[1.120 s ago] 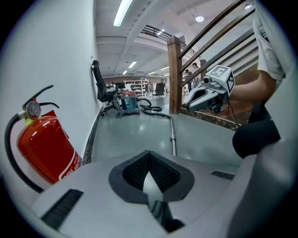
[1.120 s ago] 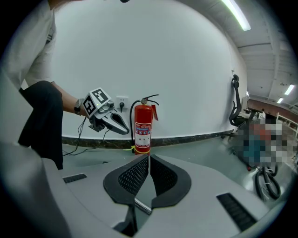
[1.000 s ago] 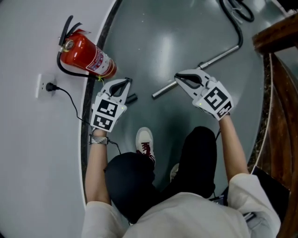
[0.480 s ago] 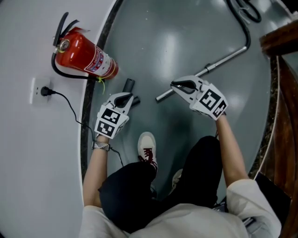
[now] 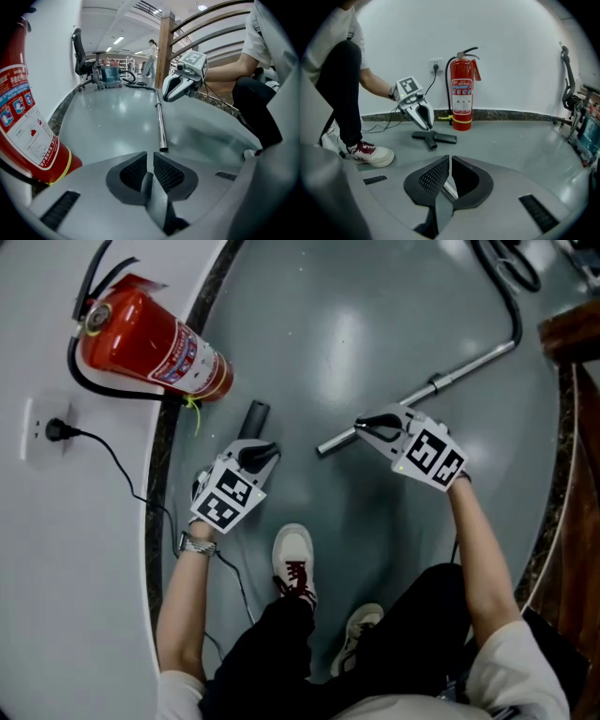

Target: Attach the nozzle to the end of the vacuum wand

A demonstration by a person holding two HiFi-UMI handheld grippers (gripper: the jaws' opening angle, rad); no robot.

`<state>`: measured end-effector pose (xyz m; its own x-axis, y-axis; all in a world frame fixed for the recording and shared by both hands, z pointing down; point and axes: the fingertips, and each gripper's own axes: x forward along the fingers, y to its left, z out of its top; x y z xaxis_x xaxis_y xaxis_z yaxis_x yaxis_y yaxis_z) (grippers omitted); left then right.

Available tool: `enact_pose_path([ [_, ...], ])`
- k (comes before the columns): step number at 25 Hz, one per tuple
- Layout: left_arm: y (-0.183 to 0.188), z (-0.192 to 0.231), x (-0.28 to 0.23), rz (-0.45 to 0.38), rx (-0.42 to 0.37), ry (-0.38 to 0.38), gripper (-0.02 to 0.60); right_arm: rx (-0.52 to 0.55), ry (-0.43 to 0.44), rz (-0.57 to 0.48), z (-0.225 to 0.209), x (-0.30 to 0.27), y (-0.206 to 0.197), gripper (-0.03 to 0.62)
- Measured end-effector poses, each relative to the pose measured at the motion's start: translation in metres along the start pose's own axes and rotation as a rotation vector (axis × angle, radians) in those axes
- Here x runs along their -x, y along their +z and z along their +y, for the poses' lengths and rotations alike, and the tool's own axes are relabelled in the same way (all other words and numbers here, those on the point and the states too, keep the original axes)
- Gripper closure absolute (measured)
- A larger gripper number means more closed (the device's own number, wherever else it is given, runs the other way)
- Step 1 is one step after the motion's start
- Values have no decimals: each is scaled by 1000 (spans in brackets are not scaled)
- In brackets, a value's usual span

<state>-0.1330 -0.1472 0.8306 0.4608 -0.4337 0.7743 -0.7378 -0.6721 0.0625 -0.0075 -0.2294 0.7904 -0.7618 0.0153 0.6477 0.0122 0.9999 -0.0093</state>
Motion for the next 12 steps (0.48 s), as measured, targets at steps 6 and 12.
enact_pose_path([
  [6, -20, 4, -5, 25, 28, -4, 529, 56, 77, 109, 24, -18, -40, 562],
  [12, -44, 2, -11, 109, 50, -50, 470, 120, 91, 170, 34, -35, -49, 549],
])
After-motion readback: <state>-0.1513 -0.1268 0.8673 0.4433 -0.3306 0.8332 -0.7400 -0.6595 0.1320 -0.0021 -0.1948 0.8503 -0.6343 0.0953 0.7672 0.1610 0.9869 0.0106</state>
